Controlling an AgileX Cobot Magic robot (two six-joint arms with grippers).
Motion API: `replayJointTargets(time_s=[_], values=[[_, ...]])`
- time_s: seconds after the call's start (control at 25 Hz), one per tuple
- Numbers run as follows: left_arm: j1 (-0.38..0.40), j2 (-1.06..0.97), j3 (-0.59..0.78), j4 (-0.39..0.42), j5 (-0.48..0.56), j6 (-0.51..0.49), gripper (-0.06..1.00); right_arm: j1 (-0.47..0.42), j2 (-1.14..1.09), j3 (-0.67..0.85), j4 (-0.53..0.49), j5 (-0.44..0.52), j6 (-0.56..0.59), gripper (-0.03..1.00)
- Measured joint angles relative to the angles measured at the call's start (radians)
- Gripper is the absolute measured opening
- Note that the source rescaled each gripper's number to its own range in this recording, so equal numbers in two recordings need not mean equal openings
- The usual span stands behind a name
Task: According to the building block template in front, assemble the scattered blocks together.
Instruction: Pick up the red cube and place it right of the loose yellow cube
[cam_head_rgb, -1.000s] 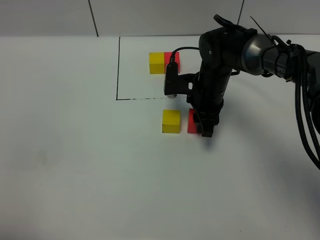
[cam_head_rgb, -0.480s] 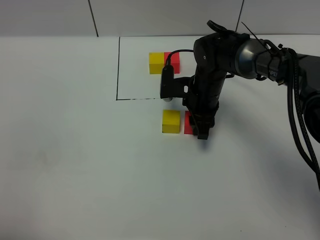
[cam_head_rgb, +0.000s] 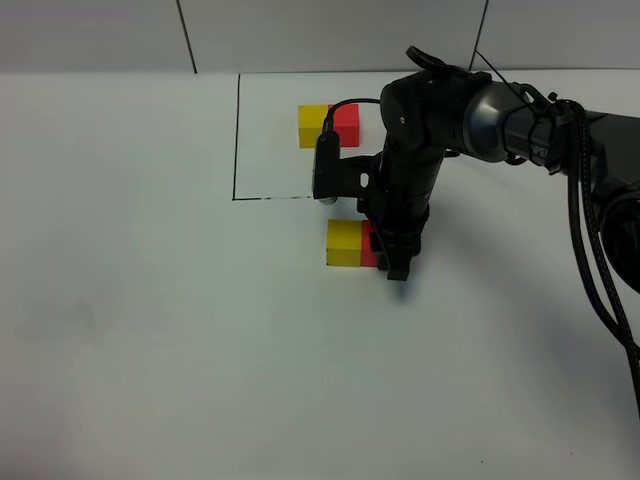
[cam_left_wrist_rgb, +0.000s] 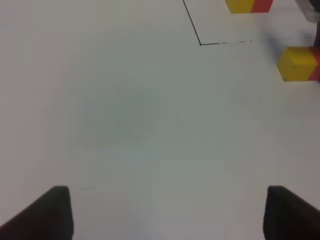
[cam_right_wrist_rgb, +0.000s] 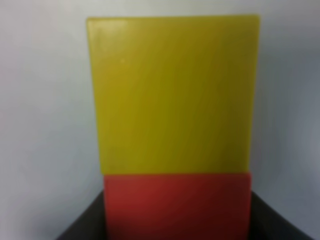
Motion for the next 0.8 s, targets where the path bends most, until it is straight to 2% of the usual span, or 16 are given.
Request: replayJointTargets(time_s=[0.8], values=[[0.0,0.0,0.0,0.0,0.0,0.0,0.71,0.0,0.0,0.0,0.001,-0.002,-0.023,0.01]])
